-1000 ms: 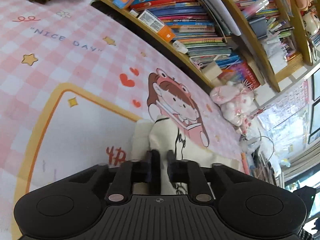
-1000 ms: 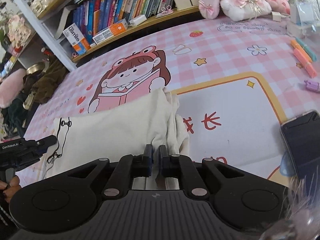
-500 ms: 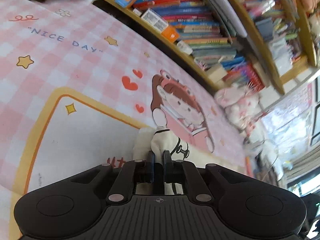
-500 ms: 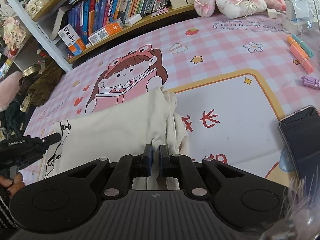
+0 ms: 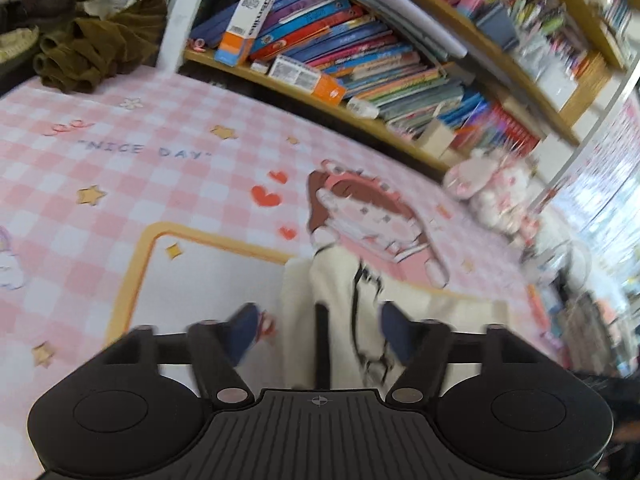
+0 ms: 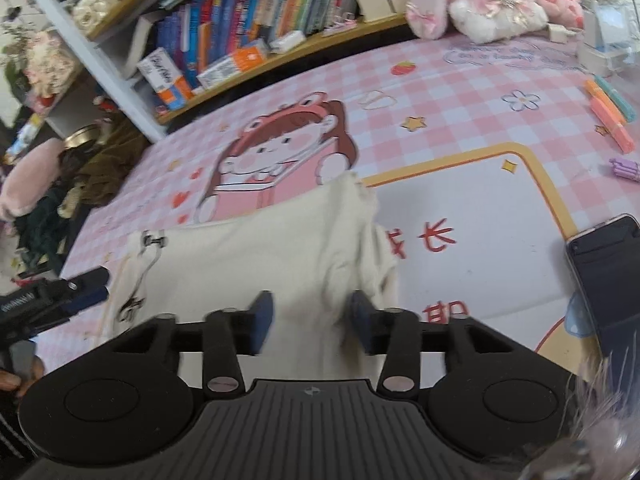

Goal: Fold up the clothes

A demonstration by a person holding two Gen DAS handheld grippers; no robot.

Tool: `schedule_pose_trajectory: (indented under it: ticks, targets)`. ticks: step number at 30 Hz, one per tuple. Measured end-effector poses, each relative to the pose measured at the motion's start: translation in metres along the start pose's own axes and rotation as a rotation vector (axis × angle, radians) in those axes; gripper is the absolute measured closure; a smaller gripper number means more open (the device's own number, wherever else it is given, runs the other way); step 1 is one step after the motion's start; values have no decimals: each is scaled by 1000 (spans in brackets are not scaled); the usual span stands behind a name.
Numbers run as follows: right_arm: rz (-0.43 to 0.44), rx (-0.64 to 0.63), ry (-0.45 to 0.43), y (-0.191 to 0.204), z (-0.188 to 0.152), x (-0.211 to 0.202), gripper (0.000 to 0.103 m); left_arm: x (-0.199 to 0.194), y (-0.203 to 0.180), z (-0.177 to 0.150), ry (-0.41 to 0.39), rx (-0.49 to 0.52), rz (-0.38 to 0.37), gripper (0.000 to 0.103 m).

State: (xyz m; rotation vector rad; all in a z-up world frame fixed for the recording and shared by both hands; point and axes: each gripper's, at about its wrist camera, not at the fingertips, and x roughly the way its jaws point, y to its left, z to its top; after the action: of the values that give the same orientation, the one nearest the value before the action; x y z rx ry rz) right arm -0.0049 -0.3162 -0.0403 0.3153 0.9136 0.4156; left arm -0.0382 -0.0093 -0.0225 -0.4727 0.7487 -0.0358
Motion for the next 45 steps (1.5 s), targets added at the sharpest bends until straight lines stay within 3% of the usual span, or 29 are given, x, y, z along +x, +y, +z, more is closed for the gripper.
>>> schedule_pose_trajectory:
  ticks: [3,6,11,18,20,24,27,28,32,34,38,40,45]
  targets:
    - [-2,-15,-14,5,-2,-11,48,-4,1,-7,38,-18,-11,30]
    - [-16,11,-16,1,-3,-19,33,-2,10,-13,72,-76,-14,30]
    - [-9,123,58,-19,-4,-13,32,8,24,-22,142,-181,-27,30]
    - [12,248,126,-36,-10,0,32,15,29,-23,139,-248,-65,32]
    - [20,264,120,-35,-9,2,35,19,28,-22,146,-264,-70,34]
    - [2,234,122,-25,-6,8,57,27,22,-19,167,-279,-62,63]
    - [-15,102,86,-5,-4,0,78,22,6,-16,149,-189,-27,83]
    - [-22,43,66,4,-4,-5,80,16,-1,-15,129,-144,-28,84]
    - [-38,-171,-11,31,-9,-21,81,5,-25,-7,80,22,-18,84]
    - [-45,-158,10,29,-10,-17,81,10,-17,-7,115,-12,-15,84]
    - [-18,38,74,-1,-6,-6,73,15,10,-8,156,-161,-54,75]
    - [-1,134,88,-14,-5,-4,60,16,20,-10,167,-210,-75,71]
    - [44,304,121,-36,-5,3,53,25,34,-16,205,-300,-112,55]
